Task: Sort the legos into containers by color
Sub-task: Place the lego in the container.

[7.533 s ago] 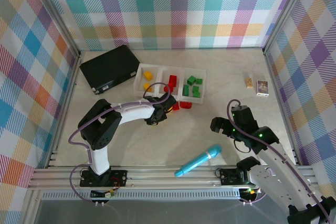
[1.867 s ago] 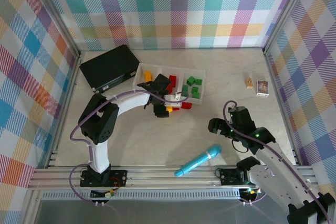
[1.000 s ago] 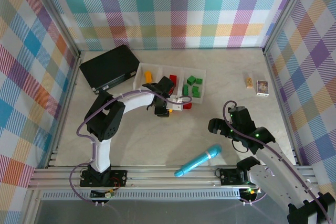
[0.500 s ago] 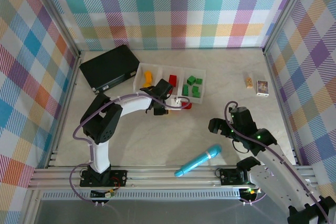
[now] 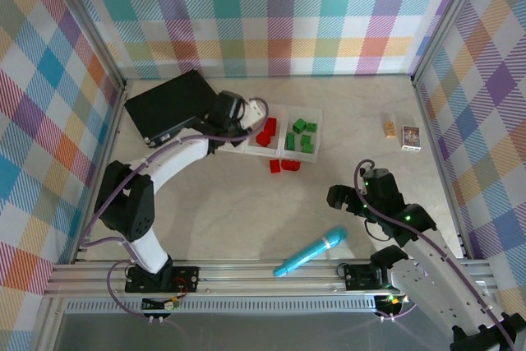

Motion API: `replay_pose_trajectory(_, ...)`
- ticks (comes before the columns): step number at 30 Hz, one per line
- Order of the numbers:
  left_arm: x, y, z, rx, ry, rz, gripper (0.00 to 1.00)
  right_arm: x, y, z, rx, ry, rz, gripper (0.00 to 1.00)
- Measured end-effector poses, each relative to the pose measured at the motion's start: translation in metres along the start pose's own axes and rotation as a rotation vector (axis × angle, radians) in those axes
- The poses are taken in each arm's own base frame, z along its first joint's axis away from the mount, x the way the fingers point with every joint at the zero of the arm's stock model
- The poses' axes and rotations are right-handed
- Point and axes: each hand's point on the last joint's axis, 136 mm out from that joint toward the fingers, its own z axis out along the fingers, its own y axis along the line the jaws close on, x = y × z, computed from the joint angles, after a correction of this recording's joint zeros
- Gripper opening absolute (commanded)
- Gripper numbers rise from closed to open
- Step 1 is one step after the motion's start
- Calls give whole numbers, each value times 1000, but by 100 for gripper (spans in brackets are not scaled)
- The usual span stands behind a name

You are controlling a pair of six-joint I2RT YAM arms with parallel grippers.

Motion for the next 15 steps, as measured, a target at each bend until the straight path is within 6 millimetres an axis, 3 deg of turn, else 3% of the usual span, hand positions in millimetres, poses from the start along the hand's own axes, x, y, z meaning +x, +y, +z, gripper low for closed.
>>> replay_pose_trajectory(4, -15, 46, -4, -83, -4, -149, 0, 0, 0, 0, 1, 1, 0, 99)
replay_pose_trajectory(6, -20, 54, 1, -98, 4, -195, 1, 0, 0, 1, 1, 2, 0, 99)
replay_pose_trajectory(9, -13, 55, 21, -96, 51, -260, 4, 1, -1, 2, 6, 9, 0, 99)
replay_pose_trajectory(15, 27, 44, 62, -63, 205, -369, 6, 2, -2, 4, 13, 18, 0, 99)
